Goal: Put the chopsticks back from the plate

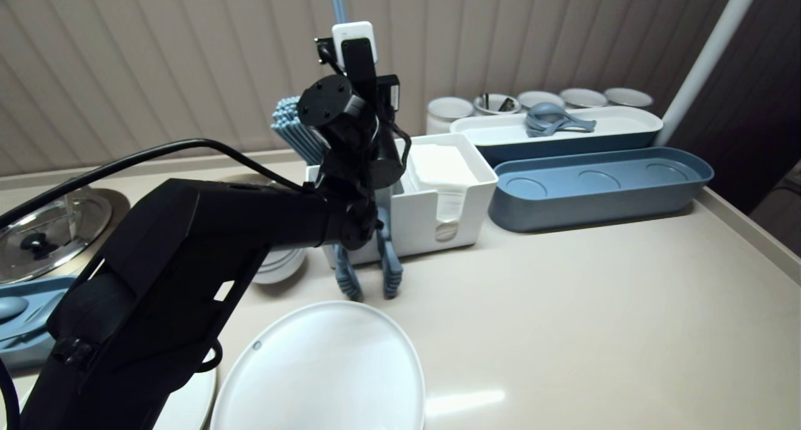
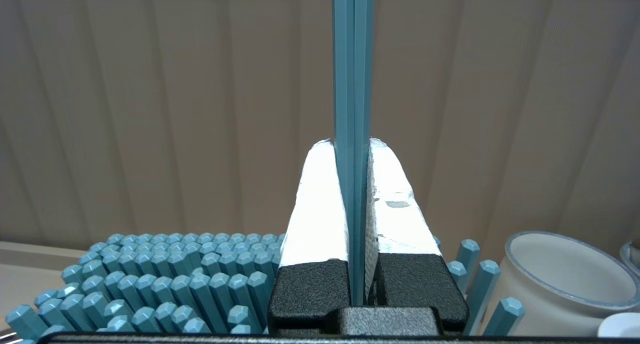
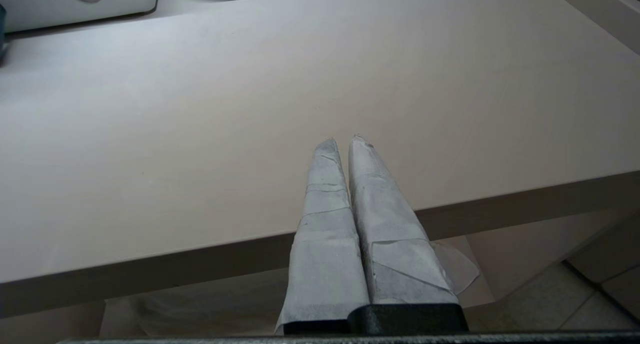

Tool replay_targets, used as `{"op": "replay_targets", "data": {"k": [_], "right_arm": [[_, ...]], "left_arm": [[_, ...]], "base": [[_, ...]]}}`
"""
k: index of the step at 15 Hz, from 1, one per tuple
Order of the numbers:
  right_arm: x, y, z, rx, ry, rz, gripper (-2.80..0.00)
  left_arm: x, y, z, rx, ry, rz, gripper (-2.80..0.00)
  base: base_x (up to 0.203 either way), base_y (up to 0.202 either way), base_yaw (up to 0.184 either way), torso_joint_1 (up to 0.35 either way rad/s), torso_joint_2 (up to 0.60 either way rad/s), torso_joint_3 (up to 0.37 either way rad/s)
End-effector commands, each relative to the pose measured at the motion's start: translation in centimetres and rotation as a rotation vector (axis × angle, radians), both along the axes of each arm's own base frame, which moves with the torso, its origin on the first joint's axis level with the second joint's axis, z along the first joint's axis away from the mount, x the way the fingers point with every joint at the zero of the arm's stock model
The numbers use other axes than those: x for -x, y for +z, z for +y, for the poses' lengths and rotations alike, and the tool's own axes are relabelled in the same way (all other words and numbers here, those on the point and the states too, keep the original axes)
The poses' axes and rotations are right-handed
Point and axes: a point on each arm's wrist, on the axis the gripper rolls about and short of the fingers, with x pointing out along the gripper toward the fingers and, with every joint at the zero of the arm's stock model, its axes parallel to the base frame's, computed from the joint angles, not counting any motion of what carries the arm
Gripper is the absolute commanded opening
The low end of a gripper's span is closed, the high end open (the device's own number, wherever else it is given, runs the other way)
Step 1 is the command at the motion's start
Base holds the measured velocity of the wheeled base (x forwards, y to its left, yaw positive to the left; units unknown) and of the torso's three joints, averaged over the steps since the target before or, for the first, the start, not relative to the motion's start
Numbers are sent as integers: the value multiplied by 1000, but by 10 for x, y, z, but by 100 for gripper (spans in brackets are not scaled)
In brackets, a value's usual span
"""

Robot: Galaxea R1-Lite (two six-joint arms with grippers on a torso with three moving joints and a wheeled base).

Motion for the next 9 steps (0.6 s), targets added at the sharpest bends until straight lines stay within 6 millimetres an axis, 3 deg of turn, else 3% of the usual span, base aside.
{"op": "replay_targets", "data": {"k": [1, 9], "right_arm": [[0, 0, 0, 0, 0, -1, -280], [0, 0, 0, 0, 0, -1, -280]], "left_arm": [[2, 4, 2, 11, 12, -4, 0], [2, 6, 3, 9, 11, -8, 0]], "base": [[0, 0, 0, 0, 0, 0], [0, 0, 0, 0, 0, 0]]}}
